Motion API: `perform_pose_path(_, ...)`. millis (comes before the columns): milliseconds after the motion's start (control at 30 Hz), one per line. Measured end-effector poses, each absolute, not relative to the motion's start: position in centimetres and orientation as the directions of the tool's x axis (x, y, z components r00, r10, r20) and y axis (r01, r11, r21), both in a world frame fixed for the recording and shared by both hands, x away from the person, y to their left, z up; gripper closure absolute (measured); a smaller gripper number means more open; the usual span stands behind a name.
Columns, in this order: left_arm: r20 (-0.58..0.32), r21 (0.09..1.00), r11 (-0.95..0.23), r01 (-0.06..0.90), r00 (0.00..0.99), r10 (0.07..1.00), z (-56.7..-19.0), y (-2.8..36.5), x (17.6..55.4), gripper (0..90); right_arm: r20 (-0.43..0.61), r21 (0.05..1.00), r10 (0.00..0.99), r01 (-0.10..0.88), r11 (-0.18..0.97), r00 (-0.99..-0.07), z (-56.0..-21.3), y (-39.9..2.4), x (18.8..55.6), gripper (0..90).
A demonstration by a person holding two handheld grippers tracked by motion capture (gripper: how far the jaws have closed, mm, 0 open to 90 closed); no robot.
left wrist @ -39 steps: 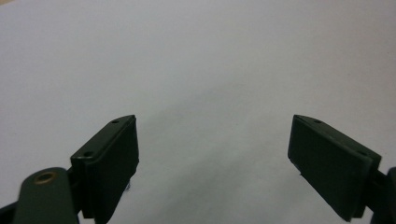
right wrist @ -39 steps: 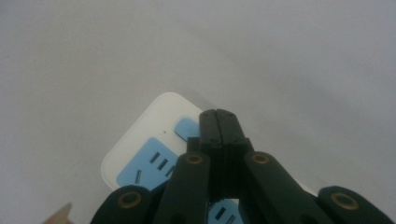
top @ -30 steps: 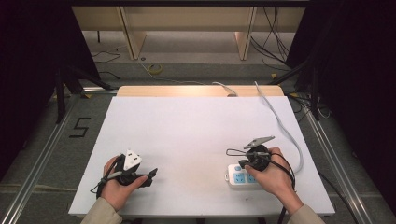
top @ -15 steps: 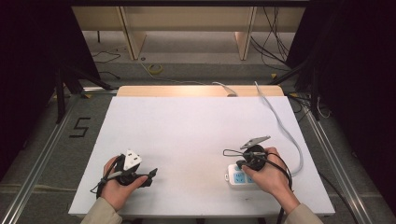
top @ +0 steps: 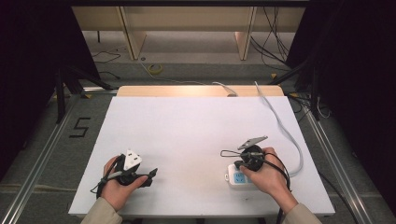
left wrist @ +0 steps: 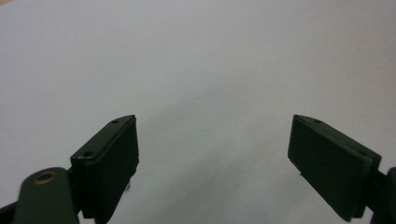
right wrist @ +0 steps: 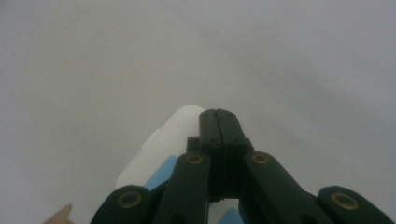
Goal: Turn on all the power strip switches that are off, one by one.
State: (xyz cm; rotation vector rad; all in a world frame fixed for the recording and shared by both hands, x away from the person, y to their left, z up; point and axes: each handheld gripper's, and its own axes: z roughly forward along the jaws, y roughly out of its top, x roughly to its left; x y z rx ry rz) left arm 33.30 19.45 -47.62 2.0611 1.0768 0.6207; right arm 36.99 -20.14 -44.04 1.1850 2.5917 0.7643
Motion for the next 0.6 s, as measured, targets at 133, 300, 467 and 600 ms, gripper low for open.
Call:
perform_pose_path(133,0.085,0.775,-0.394,0.494,0.535,0.840,-47.62,19.45,33.28,16.0,0.036,0.527,0.750,0.650,0.547,-0.660,-44.16,-20.07,36.98,90.0)
perform_pose_path(300,0.088,0.774,-0.397,0.494,0.536,0.839,-47.61,19.42,33.26,16.0,0.042,0.527,0.747,0.649,0.548,-0.664,-44.36,-20.18,37.07,90.0)
perform_pose_path(467,0.086,0.772,-0.397,0.496,0.538,0.839,-47.63,19.36,33.24,16.0,0.049,0.528,0.749,0.653,0.543,-0.661,-44.47,-20.21,37.09,90.0)
perform_pose_path(600,0.086,0.773,-0.398,0.495,0.539,0.838,-47.60,19.32,33.21,16.0,0.037,0.525,0.749,0.650,0.549,-0.662,-44.53,-20.04,37.03,90.0)
